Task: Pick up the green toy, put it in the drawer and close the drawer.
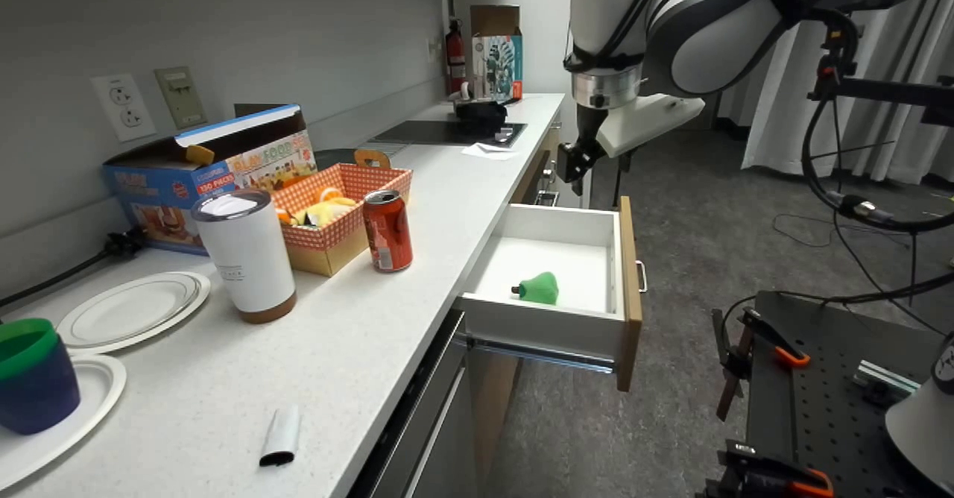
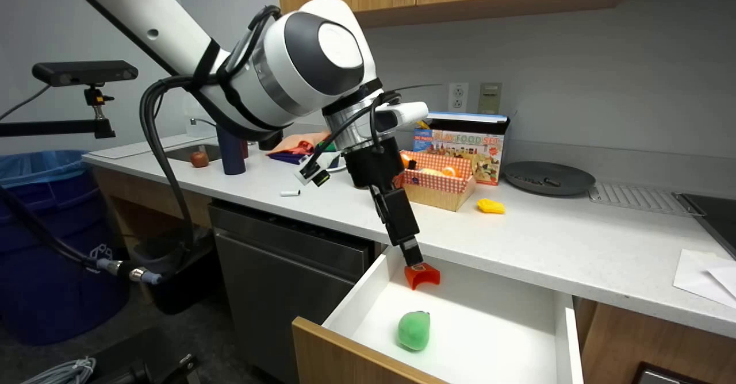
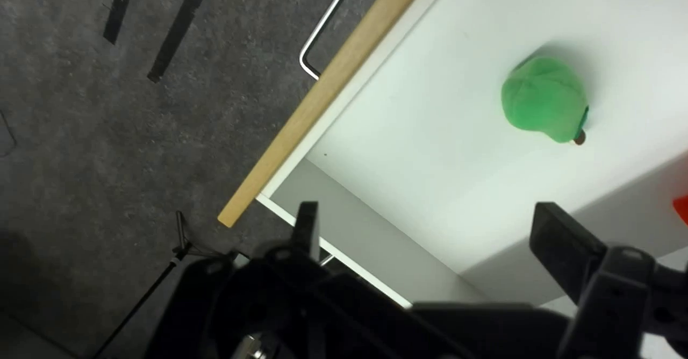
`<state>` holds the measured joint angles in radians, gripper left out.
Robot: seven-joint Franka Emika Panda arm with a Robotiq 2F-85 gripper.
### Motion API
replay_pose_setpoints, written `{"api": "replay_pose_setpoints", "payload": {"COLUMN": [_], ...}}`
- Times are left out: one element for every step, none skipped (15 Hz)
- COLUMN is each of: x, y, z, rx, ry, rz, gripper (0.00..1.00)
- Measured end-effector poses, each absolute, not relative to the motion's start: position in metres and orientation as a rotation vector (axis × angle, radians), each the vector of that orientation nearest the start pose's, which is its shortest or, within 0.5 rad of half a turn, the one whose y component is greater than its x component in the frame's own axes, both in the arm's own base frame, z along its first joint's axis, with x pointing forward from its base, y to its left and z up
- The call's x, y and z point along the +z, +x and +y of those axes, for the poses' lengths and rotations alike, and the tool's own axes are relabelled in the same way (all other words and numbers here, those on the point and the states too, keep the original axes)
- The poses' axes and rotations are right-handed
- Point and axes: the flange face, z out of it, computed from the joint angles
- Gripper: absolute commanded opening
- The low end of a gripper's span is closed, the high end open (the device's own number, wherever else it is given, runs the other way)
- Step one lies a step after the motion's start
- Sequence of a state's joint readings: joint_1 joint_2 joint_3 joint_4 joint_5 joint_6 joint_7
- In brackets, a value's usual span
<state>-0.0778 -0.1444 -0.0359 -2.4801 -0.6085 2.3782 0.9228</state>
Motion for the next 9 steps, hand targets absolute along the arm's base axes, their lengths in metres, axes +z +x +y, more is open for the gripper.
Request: {"api": "replay_pose_setpoints", "payload": {"x": [0.348, 0.346, 0.343, 0.34, 0.339, 0.338, 0.338, 0.338, 0.339], "y": [0.458, 0.454, 0.449, 0.443, 0.437, 0.432, 0.428, 0.424, 0.422], "z": [-0.058, -0.064, -0.075, -0.088, -0.102, -0.114, -0.122, -0.129, -0.133], "rx": [-0.311, -0.239, -0.157, -0.08, -0.009, 0.053, 0.108, 0.156, 0.202], "ry": [-3.342, -3.352, -3.359, -3.362, -3.366, -3.365, -3.359, -3.349, -3.336], "rz": [1.06, 1.08, 1.102, 1.131, 1.168, 1.204, 1.237, 1.267, 1.293], "gripper": [1.0, 1.0, 1.0, 1.0, 1.0, 1.0, 1.0, 1.0, 1.0]}}
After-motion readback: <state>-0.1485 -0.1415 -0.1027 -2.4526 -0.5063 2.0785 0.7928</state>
